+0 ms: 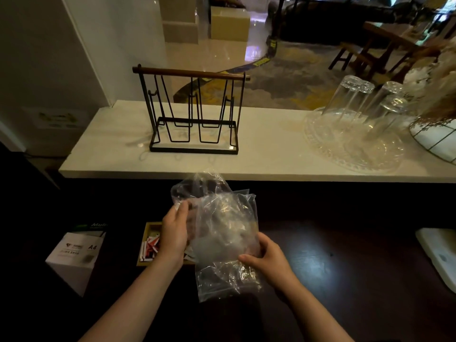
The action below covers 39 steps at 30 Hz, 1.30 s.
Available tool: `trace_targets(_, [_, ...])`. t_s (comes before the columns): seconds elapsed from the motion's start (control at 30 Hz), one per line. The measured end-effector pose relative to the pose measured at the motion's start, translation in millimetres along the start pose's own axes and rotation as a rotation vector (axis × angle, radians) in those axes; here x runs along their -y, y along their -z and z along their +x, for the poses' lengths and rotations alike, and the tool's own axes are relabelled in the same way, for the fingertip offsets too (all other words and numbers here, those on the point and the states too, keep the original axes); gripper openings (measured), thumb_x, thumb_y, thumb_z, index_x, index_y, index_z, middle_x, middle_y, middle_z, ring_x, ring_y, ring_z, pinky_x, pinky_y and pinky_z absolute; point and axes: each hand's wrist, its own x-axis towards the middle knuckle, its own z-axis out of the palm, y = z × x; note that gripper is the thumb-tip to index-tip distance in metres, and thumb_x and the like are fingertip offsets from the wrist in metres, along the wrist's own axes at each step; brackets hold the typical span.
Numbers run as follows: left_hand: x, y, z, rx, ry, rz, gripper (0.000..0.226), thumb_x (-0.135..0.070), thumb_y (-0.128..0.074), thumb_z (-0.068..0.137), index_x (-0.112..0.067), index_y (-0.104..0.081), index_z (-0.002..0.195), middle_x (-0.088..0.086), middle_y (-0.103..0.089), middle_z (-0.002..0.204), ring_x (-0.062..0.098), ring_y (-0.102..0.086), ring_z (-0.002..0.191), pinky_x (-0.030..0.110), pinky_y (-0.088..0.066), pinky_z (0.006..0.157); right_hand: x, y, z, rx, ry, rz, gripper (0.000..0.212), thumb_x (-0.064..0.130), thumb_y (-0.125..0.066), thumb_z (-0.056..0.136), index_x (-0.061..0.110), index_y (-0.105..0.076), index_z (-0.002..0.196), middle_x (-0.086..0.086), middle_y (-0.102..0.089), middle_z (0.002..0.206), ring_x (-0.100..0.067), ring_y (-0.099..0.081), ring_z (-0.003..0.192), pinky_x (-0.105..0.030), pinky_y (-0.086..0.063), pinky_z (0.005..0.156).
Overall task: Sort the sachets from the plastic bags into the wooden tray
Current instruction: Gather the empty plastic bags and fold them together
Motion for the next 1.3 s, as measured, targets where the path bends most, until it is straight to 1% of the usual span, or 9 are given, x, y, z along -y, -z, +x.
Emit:
trace_targets(0.3, [14.1,18.8,1.2,0.026,-0.026,0.074,0.012,-0.012,-0.053,0.094,-0.010,-0.064,0.098,0.011,-0.069,0.097,0.032,-0.067,0.092,0.027,-0.057,0.053,26.9,21.3,-11.1,0.290,0.012,0.344,0.068,-0.008,-0.070,0.070,0.021,-0.053,0.130,-0.014,-0.067,0.119,-0.030,-0.065,0.104,-0.038,-0.055,0.082])
trace_targets(0.4, [24.9,11.3,-10.2,0.087,0.054,0.102,0.018,-0.021,-0.055,0.093,-0.007,-0.066,0.096,0.015,-0.072,0.095,0.036,-0.069,0.090,0.042,-0.057,0.069,31.8,12.7,-9.3,0.333,0.013,0.353,0.075,-0.009,-0.070,0.069,0.027,-0.050,0.132,-0.010,-0.065,0.122,-0.029,-0.064,0.108,-0.039,-0.055,0.084])
trace_targets(0.57, [19.5,7.3,-27.8,0.175,0.182,-0.132,0.042,-0.047,-0.035,0.097,-0.021,-0.067,0.102,0.005,-0.075,0.098,0.025,-0.071,0.096,0.042,-0.055,0.080,18.1,-3.9,0.6,0.151,0.019,0.102,0.072,-0.006,-0.069,0.075,0.042,-0.052,0.126,-0.010,-0.065,0.117,-0.024,-0.067,0.090,-0.043,-0.057,0.079])
trace_targets(0.7, [17.6,10.8,-31.9,0.274,0.106,-0.048,0.044,-0.049,-0.036,0.094,-0.027,-0.051,0.129,-0.007,-0.059,0.130,0.010,-0.056,0.119,0.035,-0.045,0.099,13.3,-10.3,0.2,0.065,0.045,0.027,0.069,-0.004,-0.070,0.073,0.039,-0.052,0.125,-0.009,-0.065,0.112,-0.019,-0.069,0.084,-0.036,-0.058,0.071])
trace_targets(0.83, [21.1,13.1,-28.2,0.246,-0.054,0.200,0.032,-0.022,-0.049,0.096,-0.026,-0.049,0.128,-0.011,-0.062,0.118,0.006,-0.060,0.108,0.018,-0.051,0.073,18.4,-12.7,2.6,0.075,0.003,0.094,0.044,0.025,-0.073,0.080,0.031,-0.055,0.121,-0.006,-0.069,0.108,-0.020,-0.069,0.092,-0.037,-0.056,0.078])
trace_targets(0.9, [20.1,15.4,-26.2,0.295,-0.062,0.268,0.029,-0.021,-0.049,0.096,-0.024,-0.051,0.125,-0.008,-0.063,0.117,0.011,-0.061,0.109,0.025,-0.052,0.077,24.1,-11.5,10.2,-0.013,0.020,0.109,0.030,0.038,-0.065,0.085,0.028,-0.059,0.114,-0.006,-0.068,0.103,-0.020,-0.067,0.088,-0.042,-0.053,0.077])
trace_targets(1.03, [18.6,17.3,-24.2,0.464,-0.036,0.375,0.028,-0.023,-0.049,0.095,-0.029,-0.052,0.123,-0.006,-0.063,0.122,0.010,-0.060,0.112,0.034,-0.051,0.094,39.3,-3.5,27.9,-0.174,0.132,0.170,0.022,0.020,-0.064,0.088,0.019,-0.064,0.110,0.000,-0.067,0.097,-0.005,-0.065,0.078,-0.022,-0.052,0.067])
trace_targets(1.13, [16.3,16.7,-24.4,0.465,-0.052,0.314,0.017,-0.018,-0.049,0.096,-0.031,-0.057,0.104,-0.003,-0.068,0.110,0.014,-0.065,0.102,0.028,-0.053,0.084,42.1,0.7,34.4,-0.195,0.172,0.133,0.002,0.015,-0.068,0.084,0.017,-0.069,0.084,-0.002,-0.064,0.075,-0.013,-0.056,0.067,-0.025,-0.047,0.062])
trace_targets(1.3, [14.9,21.1,-21.3,0.414,-0.044,0.223,0.010,-0.009,-0.050,0.095,-0.015,-0.058,0.097,0.011,-0.072,0.102,0.023,-0.071,0.084,0.034,-0.056,0.070,25.3,7.0,38.9,-0.255,0.024,0.201,0.017,0.023,-0.068,0.085,0.011,-0.065,0.073,-0.008,-0.058,0.065,-0.021,-0.053,0.062,-0.032,-0.045,0.060])
